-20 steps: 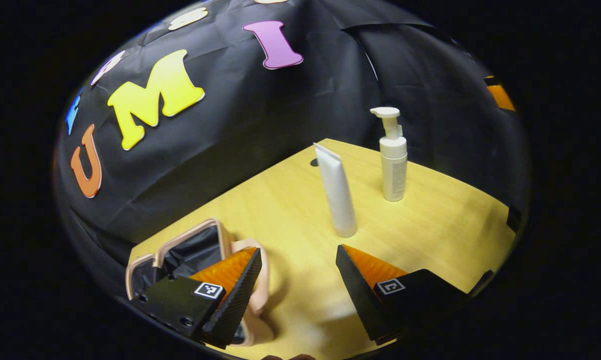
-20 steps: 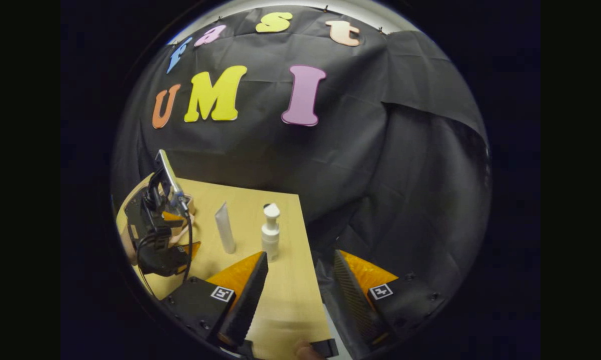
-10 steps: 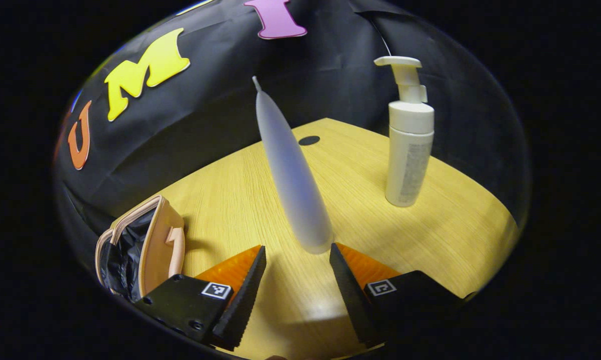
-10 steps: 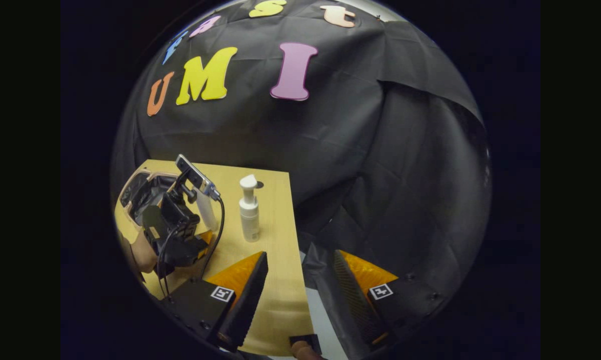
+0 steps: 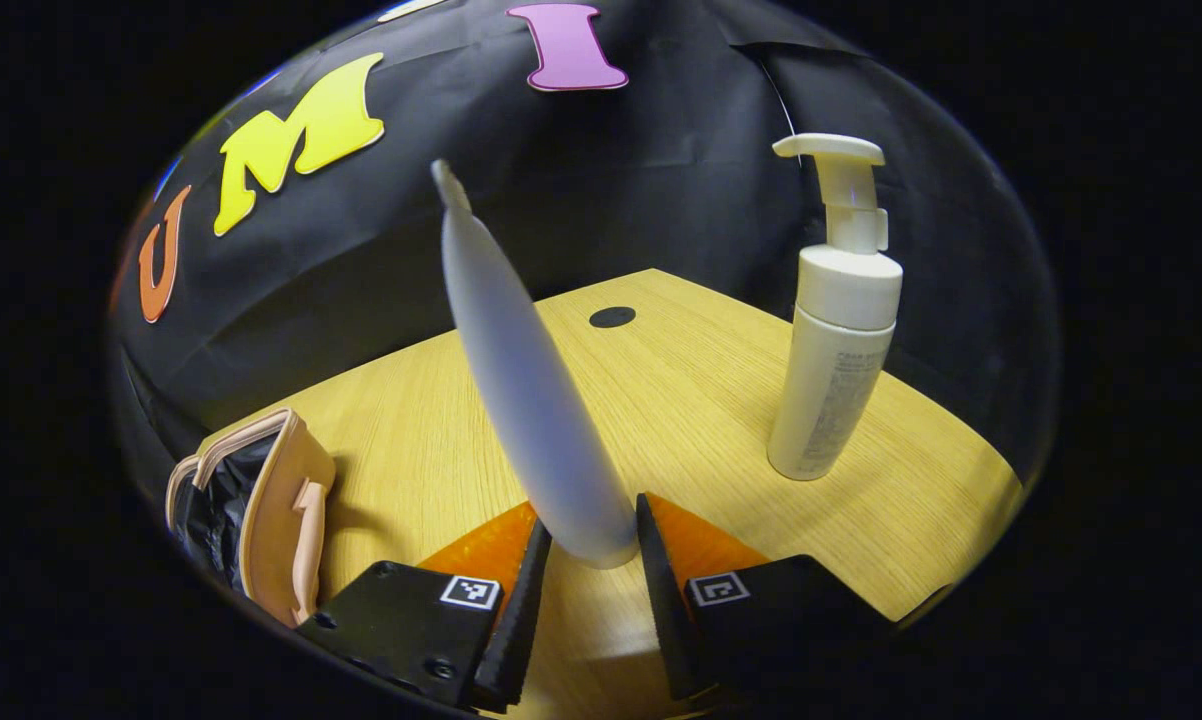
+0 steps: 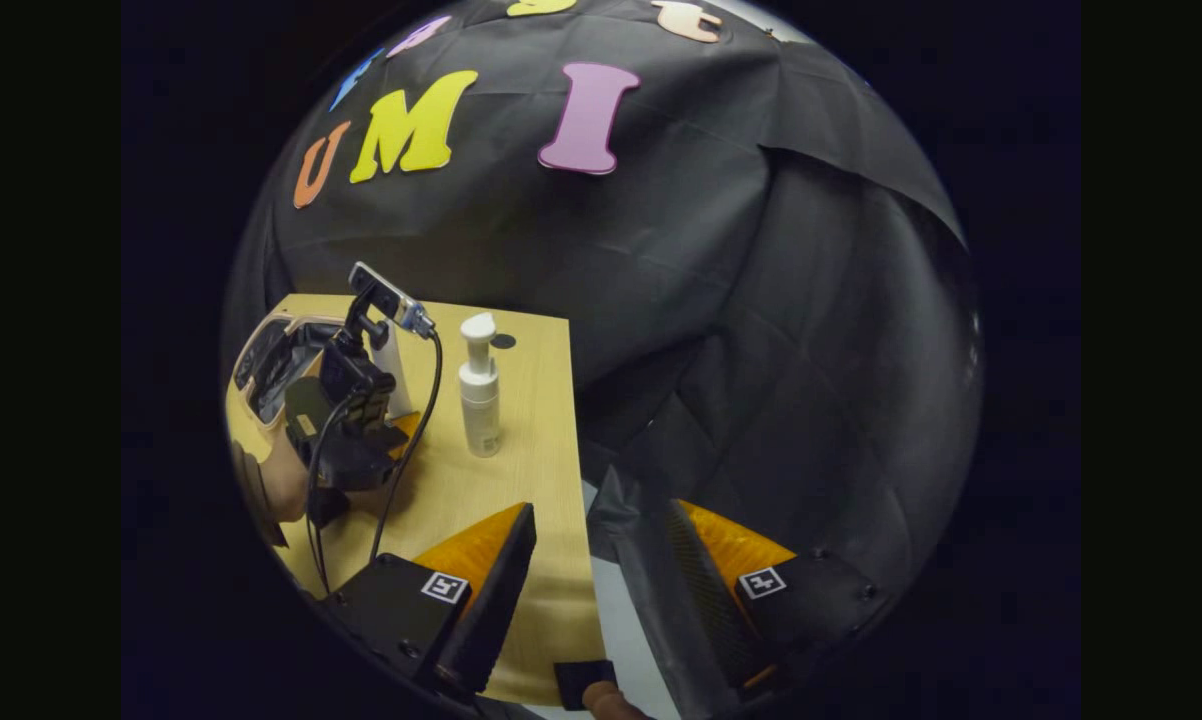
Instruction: First open the suitcase, pack the skin care products into it, and then close the suitcase.
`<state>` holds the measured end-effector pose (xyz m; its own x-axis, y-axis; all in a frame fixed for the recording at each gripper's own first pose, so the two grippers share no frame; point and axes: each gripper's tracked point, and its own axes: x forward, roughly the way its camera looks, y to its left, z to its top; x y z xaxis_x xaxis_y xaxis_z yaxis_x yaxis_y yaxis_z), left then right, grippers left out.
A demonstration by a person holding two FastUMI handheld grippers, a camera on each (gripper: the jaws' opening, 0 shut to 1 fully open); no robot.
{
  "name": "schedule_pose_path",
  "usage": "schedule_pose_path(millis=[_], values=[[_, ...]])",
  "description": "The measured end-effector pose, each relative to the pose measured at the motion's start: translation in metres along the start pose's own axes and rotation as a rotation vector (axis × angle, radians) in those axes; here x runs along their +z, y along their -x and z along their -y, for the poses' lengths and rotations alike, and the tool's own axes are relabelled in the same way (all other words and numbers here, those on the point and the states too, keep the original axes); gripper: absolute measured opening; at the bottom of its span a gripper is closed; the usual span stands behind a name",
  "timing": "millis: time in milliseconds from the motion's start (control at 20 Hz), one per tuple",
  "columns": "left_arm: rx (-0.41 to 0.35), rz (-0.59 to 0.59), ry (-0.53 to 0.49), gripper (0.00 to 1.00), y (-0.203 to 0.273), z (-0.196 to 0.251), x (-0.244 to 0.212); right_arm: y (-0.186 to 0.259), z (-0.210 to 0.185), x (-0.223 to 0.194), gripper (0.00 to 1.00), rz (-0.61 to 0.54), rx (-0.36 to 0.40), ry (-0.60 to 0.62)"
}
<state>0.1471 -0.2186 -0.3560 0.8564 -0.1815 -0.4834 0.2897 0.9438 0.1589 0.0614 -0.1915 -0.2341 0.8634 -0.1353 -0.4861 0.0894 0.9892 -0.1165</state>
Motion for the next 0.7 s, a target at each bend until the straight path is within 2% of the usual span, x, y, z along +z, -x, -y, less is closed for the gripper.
schedule_pose_path(millis=[100, 150, 200, 250, 450, 500, 550, 700], values=[[-0.006, -0.005, 0.017, 0.52, 0.003, -0.001, -0.001, -0.004, -0.005, 0.003, 0.79, 0.005, 0.008, -0.001], [-0.002, -0.007, 0.024, 0.56, 0.004, -0.003, -0.001, -0.007, -0.007, 0.005, 0.79, 0.01, 0.018, -0.004], [-0.002, -0.011, 0.035, 0.51, 0.005, -0.004, -0.001, -0.01, -0.009, 0.009, 0.79, 0.017, 0.027, -0.01], [-0.007, -0.009, 0.048, 0.49, 0.009, -0.004, 0.0, -0.015, -0.014, 0.013, 0.79, 0.026, 0.044, -0.02], [-0.007, 0.016, 0.084, 0.49, 0.032, -0.015, 0.007, -0.042, -0.051, 0.035, 0.79, 0.071, 0.14, -0.033], [-0.005, 0.023, 0.088, 0.53, 0.038, -0.018, 0.009, -0.051, -0.061, 0.039, 0.79, 0.082, 0.165, -0.03], [-0.005, 0.032, 0.094, 0.48, 0.044, -0.02, 0.012, -0.058, -0.072, 0.046, 0.79, 0.093, 0.193, -0.029], [0.001, 0.043, 0.107, 0.48, 0.068, -0.029, 0.015, -0.08, -0.102, 0.057, 0.8, 0.096, 0.26, -0.073]])
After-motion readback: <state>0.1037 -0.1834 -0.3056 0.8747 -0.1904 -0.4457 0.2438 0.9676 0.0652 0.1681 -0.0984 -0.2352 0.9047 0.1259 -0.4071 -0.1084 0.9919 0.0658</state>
